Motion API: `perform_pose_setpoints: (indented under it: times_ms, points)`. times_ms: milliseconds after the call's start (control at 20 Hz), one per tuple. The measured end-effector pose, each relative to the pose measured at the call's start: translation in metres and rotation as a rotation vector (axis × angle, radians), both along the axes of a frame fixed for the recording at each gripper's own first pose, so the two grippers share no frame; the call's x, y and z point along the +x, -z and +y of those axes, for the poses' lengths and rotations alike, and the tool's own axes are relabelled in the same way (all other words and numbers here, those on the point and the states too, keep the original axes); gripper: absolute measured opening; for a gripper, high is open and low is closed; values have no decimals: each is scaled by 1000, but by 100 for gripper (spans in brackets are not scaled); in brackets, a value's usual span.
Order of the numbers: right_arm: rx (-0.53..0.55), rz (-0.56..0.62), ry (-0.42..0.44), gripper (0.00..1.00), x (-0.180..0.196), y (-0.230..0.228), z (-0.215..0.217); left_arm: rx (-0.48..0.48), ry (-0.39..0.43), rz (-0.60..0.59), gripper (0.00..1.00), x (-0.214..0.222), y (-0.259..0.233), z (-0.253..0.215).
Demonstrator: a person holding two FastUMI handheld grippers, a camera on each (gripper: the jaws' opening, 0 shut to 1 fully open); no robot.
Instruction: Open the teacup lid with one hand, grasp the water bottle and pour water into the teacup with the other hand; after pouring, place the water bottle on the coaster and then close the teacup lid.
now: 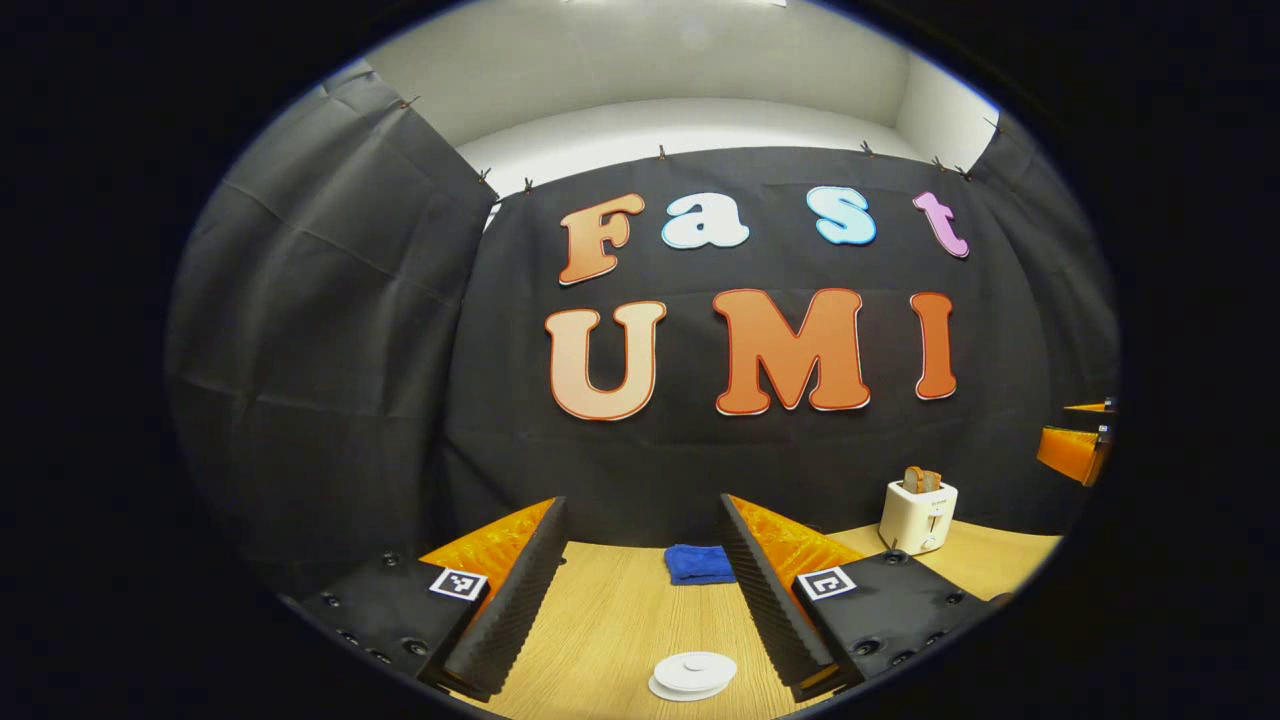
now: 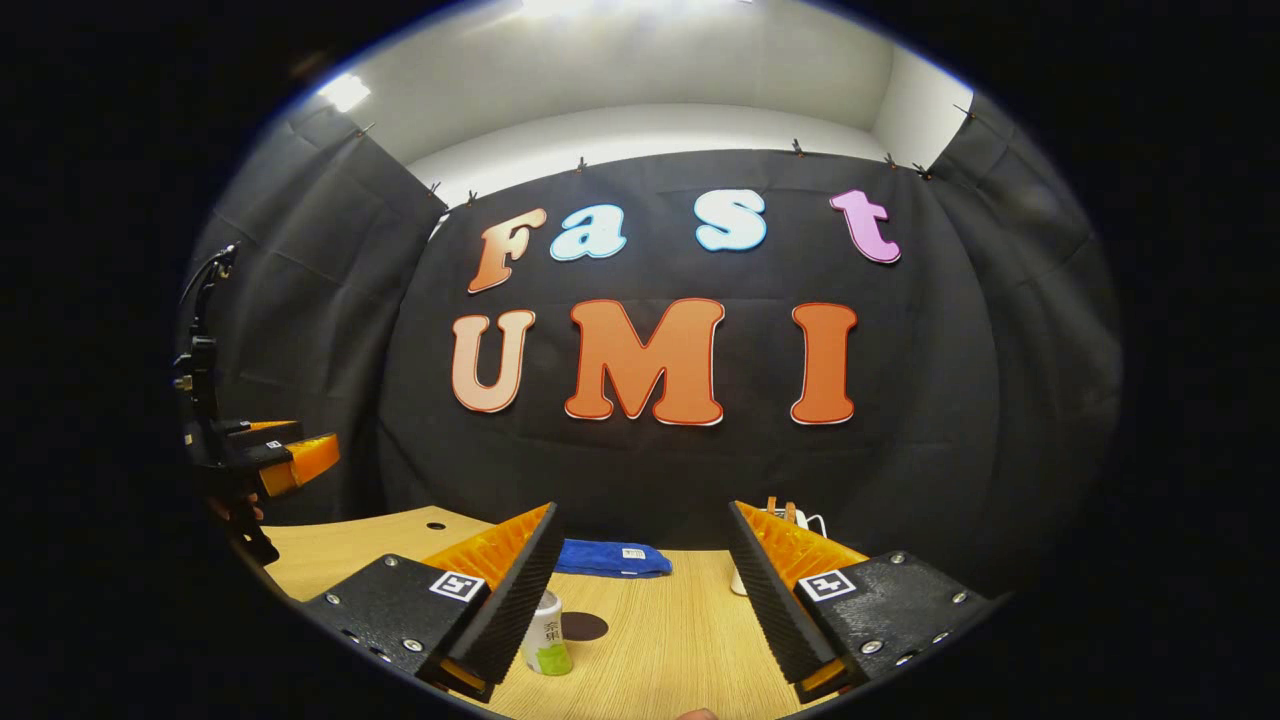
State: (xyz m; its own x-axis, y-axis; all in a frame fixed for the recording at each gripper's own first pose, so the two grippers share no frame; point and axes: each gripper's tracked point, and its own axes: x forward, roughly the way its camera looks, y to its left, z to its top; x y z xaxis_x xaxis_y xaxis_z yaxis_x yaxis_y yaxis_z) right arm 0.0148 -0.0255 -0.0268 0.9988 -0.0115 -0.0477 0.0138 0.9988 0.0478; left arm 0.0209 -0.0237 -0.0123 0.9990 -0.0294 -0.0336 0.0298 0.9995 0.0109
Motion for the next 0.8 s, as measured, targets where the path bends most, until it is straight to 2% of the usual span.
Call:
perform_pose_setpoints:
  times_ms: [450,800]
  points:
    - [36,26,0,98,4,12,-1,13,25,8,96,2,7,-9]
    - [63,52,-82,98,1,32,25,14,77,6,96,-3,26,-22]
